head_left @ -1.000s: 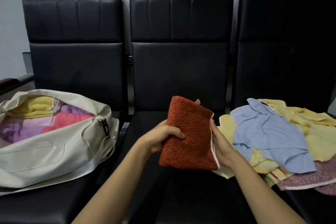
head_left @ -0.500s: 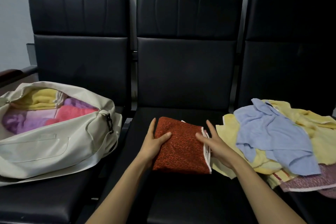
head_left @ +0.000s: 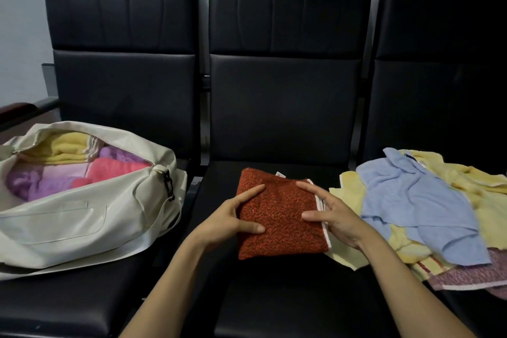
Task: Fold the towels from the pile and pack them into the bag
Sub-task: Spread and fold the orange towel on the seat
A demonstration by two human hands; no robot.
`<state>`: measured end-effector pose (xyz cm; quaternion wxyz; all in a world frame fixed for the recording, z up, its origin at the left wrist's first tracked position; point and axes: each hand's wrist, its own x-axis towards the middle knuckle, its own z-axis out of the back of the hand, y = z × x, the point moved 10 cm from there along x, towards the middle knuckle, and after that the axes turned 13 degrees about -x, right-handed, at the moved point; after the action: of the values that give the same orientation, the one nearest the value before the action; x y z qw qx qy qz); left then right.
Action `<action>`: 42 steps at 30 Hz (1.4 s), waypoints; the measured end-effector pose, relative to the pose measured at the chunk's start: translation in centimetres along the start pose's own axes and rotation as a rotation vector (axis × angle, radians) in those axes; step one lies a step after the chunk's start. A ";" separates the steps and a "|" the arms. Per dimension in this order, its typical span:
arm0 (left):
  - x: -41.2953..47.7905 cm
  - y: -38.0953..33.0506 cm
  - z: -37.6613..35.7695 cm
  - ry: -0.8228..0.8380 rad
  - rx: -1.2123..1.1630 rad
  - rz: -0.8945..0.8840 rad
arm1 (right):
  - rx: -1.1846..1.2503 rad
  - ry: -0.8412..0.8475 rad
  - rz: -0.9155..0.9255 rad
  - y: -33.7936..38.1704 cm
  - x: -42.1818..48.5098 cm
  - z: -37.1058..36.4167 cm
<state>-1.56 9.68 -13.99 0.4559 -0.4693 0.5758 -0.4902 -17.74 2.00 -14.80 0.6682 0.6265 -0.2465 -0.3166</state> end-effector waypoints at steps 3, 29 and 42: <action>-0.2 0.1 0.5 -0.027 0.209 0.019 | -0.214 -0.001 0.009 0.4 0.1 -0.2; -1.5 -0.6 5.5 -0.468 0.681 -0.040 | -0.936 -0.215 -0.086 1.2 1.3 -1.4; -4.8 -5.2 12.3 -0.448 0.027 -0.180 | -0.199 -0.210 -0.025 4.9 7.2 -6.7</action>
<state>11.70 12.34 -9.77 0.5329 -0.6098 0.4095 -0.4201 -7.39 1.38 -11.04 0.6934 0.5236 -0.2746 -0.4119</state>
